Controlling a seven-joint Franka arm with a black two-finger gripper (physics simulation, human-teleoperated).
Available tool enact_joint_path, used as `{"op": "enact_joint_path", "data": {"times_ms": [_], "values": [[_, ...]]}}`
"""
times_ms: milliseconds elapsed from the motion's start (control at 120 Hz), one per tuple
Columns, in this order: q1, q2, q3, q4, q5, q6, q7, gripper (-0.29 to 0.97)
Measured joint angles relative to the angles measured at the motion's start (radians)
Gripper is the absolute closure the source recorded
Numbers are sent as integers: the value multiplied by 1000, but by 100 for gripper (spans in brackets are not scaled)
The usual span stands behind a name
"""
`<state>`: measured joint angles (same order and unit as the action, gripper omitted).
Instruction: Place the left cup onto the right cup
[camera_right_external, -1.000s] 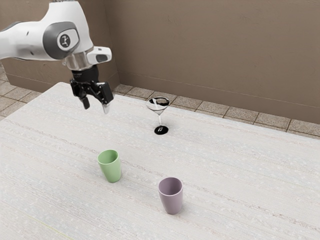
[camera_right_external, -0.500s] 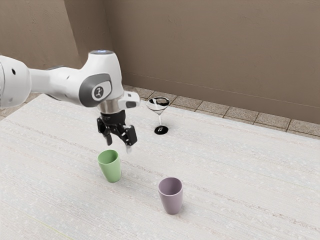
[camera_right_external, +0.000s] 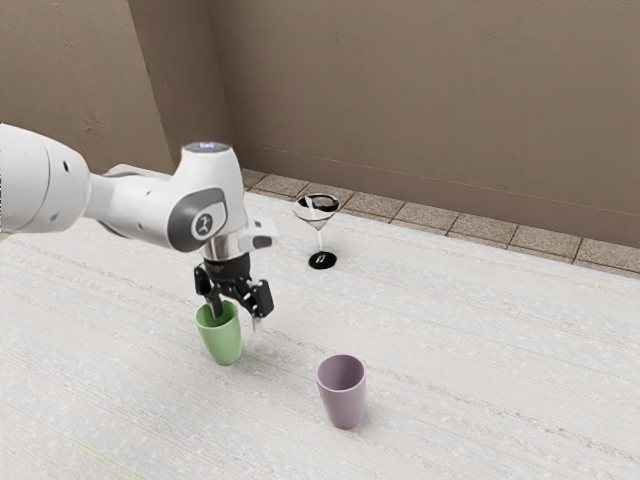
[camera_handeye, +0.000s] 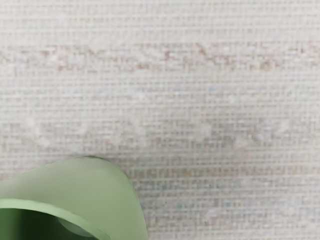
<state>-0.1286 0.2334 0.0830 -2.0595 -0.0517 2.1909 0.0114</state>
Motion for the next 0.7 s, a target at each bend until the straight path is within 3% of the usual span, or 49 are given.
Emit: {"op": "enact_joint_path", "data": {"times_ms": [225,450,700], "values": [[0,21,1,-12,3,21,-10,1],[0,18,1,-15,11,24,-13,54],[0,11,1,-15,25,22,-14,73]]}}
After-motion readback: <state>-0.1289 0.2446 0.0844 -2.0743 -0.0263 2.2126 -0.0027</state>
